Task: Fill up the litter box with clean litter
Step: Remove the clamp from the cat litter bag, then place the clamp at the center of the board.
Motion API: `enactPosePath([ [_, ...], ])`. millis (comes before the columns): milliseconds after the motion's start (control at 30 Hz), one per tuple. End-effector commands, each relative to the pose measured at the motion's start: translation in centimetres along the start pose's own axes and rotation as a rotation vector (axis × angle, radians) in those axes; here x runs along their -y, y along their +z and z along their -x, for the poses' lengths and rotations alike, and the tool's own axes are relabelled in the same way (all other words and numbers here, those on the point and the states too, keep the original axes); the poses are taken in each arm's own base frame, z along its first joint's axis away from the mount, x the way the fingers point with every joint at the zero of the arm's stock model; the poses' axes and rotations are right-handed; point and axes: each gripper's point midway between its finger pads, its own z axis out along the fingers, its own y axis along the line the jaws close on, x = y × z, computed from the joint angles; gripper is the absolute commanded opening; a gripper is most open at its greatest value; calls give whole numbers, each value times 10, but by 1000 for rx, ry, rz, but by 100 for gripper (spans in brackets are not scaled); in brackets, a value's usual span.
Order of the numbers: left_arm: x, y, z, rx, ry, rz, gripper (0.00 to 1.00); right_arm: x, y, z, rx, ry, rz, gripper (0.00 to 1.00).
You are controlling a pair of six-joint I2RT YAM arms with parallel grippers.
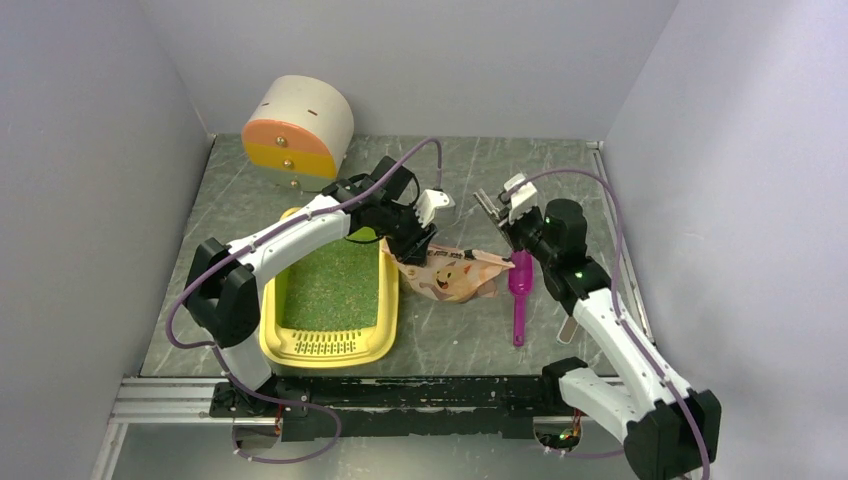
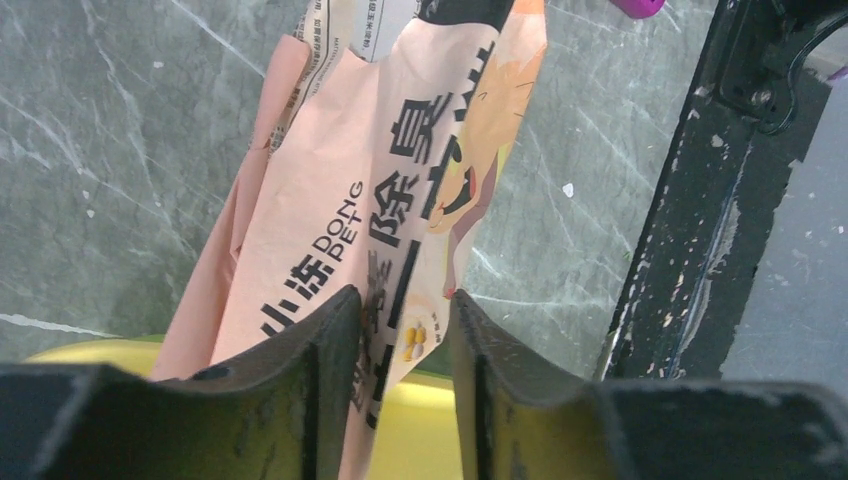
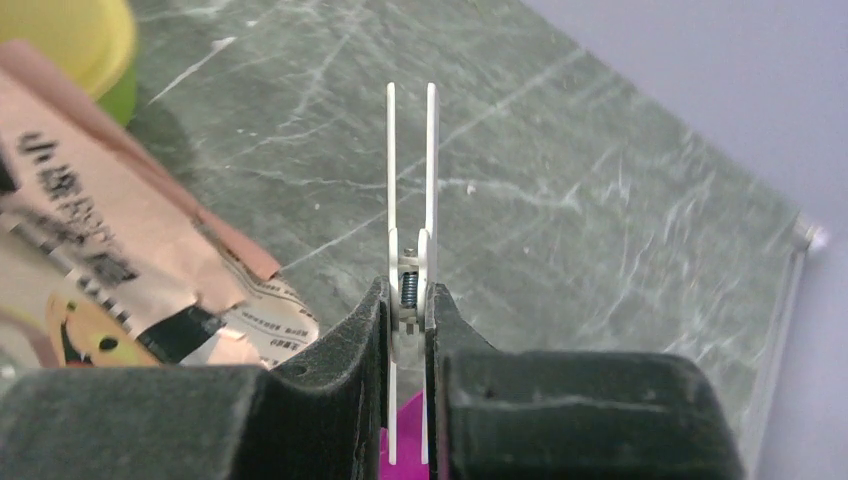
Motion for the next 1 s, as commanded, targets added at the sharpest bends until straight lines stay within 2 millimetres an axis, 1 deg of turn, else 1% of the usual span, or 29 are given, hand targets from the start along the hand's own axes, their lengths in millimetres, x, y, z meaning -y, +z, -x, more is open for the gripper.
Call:
enactPosePath([
  [0, 8, -7, 13, 49, 17, 1, 45, 34, 19, -8, -58, 309, -206, 0],
  [133, 9, -13, 19, 80, 25, 11, 50, 52, 42, -37, -172, 507, -288, 0],
  [233, 9, -16, 25, 118, 27, 27, 53, 74, 53, -54, -226, 644, -338, 2],
  [267, 9, -16, 27, 130, 29, 28, 53, 84, 55, -62, -233, 701, -351, 2],
  [333, 9, -16, 30, 143, 28, 28, 55, 97, 57, -76, -238, 800, -363, 3],
  [367, 9, -17, 31, 147, 27, 28, 56, 101, 58, -83, -239, 848, -354, 3],
  [433, 11, -19, 34, 157, 31, 24, 59, 114, 54, -104, -252, 941, -388, 4],
  [467, 13, -19, 36, 166, 37, 15, 63, 118, 53, -114, -262, 976, -397, 5],
  [533, 16, -20, 38, 182, 45, -2, 69, 121, 54, -128, -263, 1018, -385, 7],
  [567, 16, -20, 39, 187, 43, -2, 70, 123, 55, -136, -269, 1041, -390, 7],
  [667, 16, -18, 38, 188, 40, -3, 71, 127, 60, -155, -295, 1079, -395, 8],
  [833, 11, -13, 33, 164, 34, 6, 70, 133, 76, -182, -326, 1112, -411, 10],
  [900, 8, -13, 34, 159, 33, 17, 70, 131, 86, -190, -335, 1128, -383, 10],
  [967, 7, -13, 35, 156, 35, 23, 71, 125, 97, -197, -354, 1157, -331, 10],
])
